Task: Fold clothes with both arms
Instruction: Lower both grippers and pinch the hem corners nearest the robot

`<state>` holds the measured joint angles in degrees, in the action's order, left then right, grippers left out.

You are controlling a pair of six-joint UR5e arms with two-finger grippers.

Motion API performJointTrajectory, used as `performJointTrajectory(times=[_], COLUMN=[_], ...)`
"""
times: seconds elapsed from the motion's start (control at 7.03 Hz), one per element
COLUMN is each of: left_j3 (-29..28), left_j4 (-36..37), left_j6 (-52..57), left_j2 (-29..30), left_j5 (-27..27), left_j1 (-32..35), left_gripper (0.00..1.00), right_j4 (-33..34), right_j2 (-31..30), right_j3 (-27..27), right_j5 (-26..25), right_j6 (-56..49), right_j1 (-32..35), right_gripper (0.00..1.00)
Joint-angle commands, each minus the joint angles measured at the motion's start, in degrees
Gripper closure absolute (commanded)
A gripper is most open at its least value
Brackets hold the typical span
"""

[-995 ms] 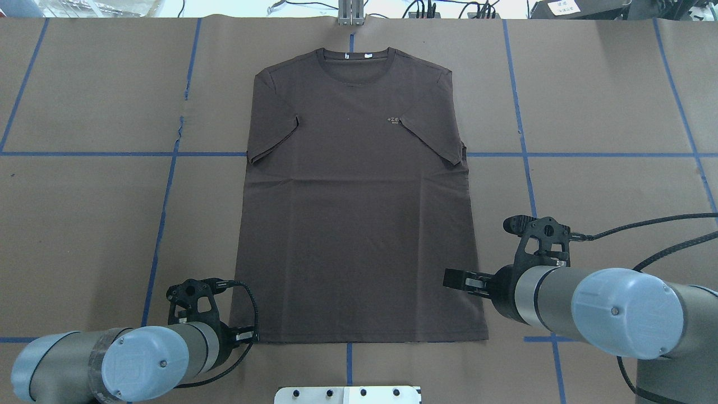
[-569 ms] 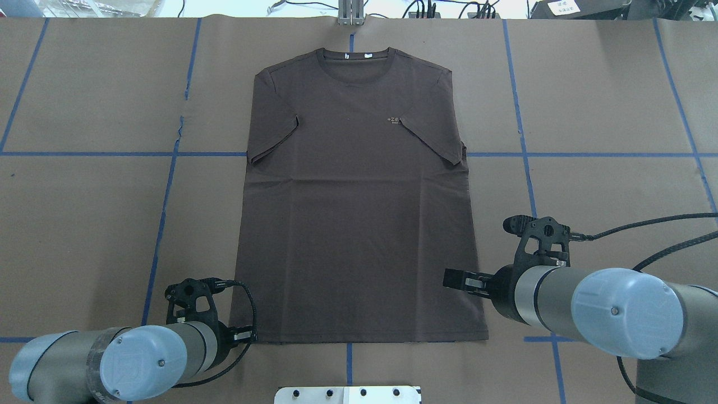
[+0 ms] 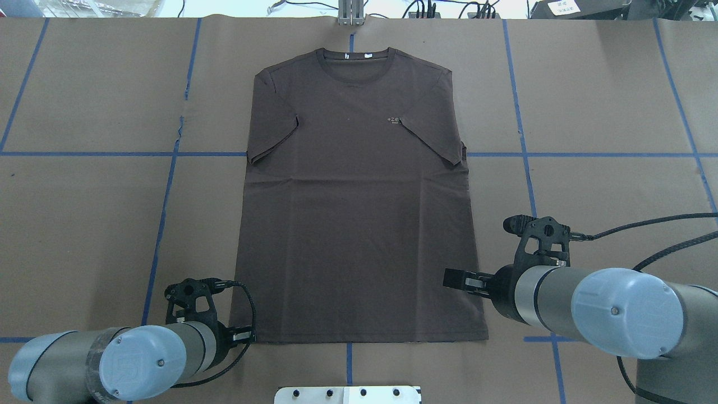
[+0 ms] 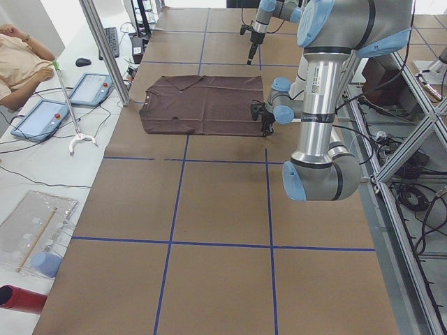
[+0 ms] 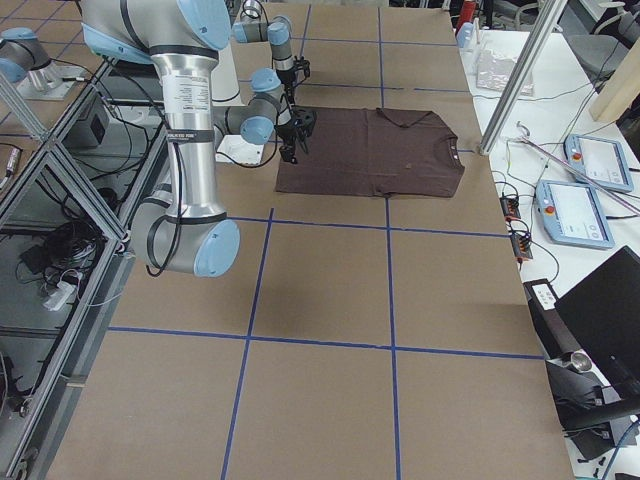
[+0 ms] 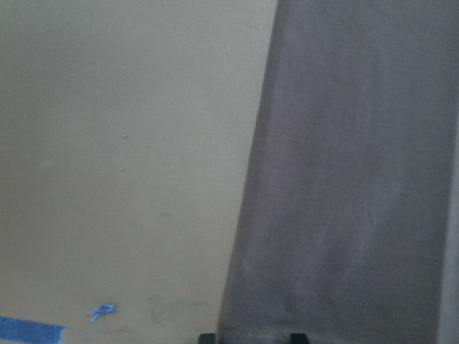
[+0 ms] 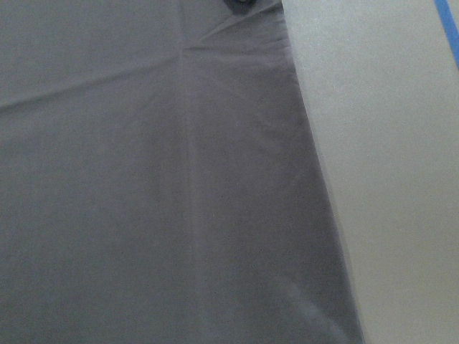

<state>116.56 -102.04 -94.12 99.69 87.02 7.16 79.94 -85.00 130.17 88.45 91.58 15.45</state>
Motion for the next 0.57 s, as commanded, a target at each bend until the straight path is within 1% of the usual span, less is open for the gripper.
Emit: performJointTrajectory(times=[0.0,0.14,0.28,0.43], left_j3=[-0.2,-0.2,-0.3,-0.2], left_j4=[0.0,0.0,0.0,0.0], left_j6=[0.1,0.1,0.0,0.0], left_j2=[0.2,0.2,0.2,0.3], left_j5=[0.1,0.1,0.1,0.1], left_j1=[0.0,-0.1,-0.2,-0.1], left_gripper=[0.56,0.61,0.74,0.94], right_j4=[0.0,0.0,0.0,0.0], right_j2=[0.0,0.0,0.0,0.0], right_j3=[0.0,0.0,0.0,0.0], right_j5=[0.0,0.1,0.1,0.1], right_j6=[0.0,0.0,0.0,0.0], right_j1=[0.0,0.0,0.0,0.0], right_gripper=[0.02,0.02,0.02,0.02])
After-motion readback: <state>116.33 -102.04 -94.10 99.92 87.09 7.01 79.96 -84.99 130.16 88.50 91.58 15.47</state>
